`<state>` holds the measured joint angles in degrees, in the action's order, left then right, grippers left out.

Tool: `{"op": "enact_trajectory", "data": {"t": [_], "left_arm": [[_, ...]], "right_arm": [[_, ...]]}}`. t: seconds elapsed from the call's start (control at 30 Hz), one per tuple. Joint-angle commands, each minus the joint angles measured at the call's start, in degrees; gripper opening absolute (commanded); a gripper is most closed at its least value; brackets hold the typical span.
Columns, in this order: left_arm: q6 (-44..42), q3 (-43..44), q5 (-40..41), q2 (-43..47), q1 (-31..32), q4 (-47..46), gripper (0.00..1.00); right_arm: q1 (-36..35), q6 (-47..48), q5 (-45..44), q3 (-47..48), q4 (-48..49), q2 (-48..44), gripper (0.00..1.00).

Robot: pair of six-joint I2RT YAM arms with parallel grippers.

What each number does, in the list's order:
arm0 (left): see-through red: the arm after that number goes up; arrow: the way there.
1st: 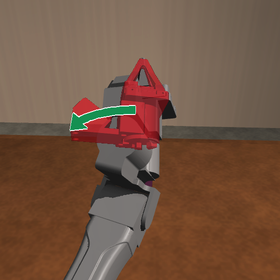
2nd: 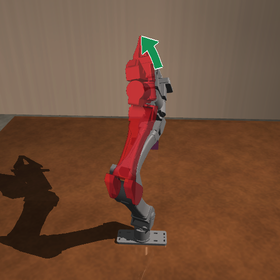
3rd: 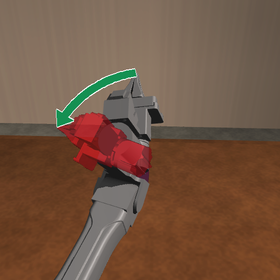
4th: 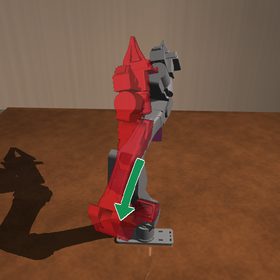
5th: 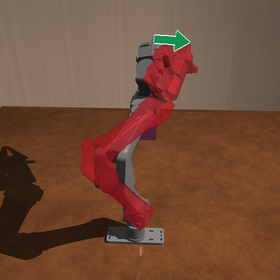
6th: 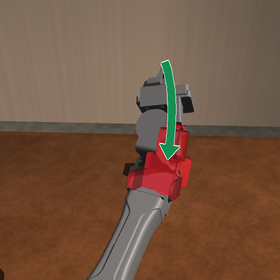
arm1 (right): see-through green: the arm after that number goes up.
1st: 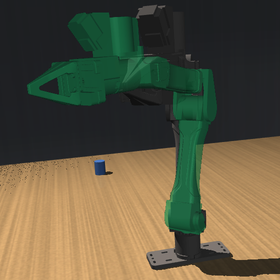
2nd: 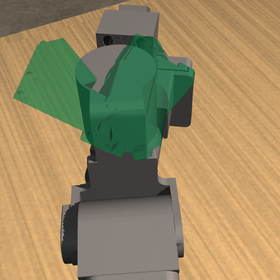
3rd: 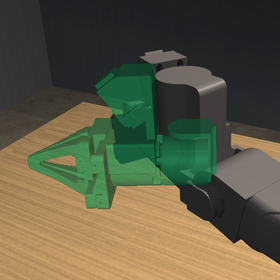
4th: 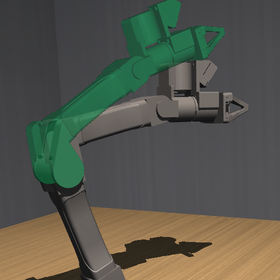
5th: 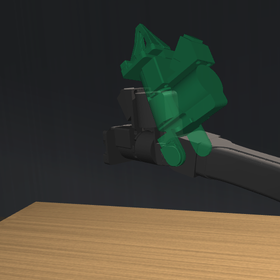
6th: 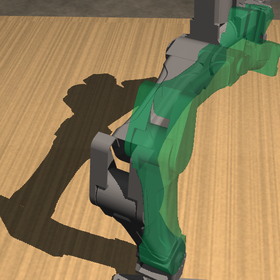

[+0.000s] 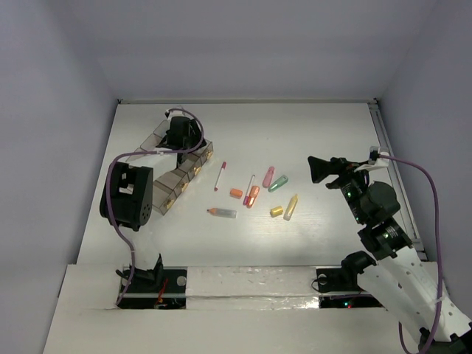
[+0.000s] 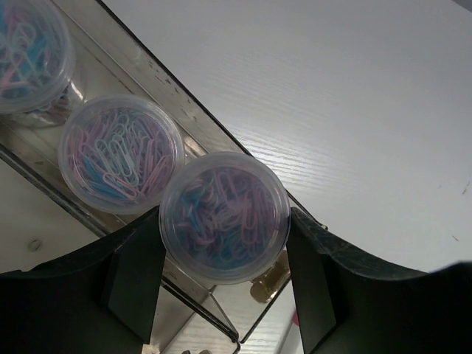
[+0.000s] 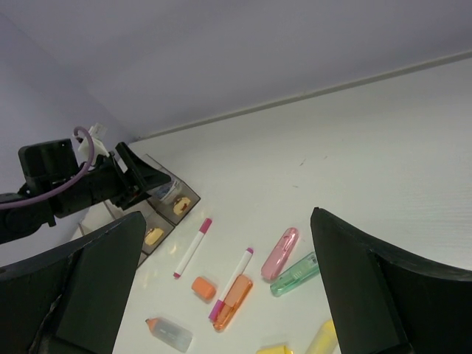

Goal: Sort the stationery into containers
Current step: Place the stationery in the storage box.

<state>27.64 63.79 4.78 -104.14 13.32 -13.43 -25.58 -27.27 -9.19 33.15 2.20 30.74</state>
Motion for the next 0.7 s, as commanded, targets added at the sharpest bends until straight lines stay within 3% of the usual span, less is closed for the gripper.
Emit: {"op": "enact_trajectory", "data": {"t": [0.0, 0.17, 0.27, 0.43, 0.53, 0.67], "left_arm": [[-1.97, 1.17, 5.15, 2.18, -0.14, 0.52, 0.41], [-2.76, -1.21, 8.05, 4.20, 1.00, -1.77, 0.42], [-3.38, -1.39, 7.97, 3.94, 1.61, -1.95, 0.51], [-4.26, -1.56, 8.32, 4.47, 2.15, -2.30, 0.84], [-4.26, -1.21, 8.32, 5.17, 2.67, -1.95, 0.90], [-4.43, -1.30, 8.23, 8.41, 3.72, -2.12, 0.91]], "right_arm": [[-0.34, -0.24, 0.05, -0.01, 3.60, -0.24, 1.00], [-0.34, -0.33, 0.14, -0.01, 3.78, 0.20, 1.00], [-0.34, -0.24, 0.05, -0.01, 3.69, 0.02, 1.00], [-0.34, -0.24, 0.14, 0.08, 3.69, 0.19, 1.00], [-0.34, -0.24, 0.31, 0.08, 3.69, 0.46, 1.00], [-0.34, -0.33, 0.40, 0.08, 3.69, 0.46, 1.00]]}}
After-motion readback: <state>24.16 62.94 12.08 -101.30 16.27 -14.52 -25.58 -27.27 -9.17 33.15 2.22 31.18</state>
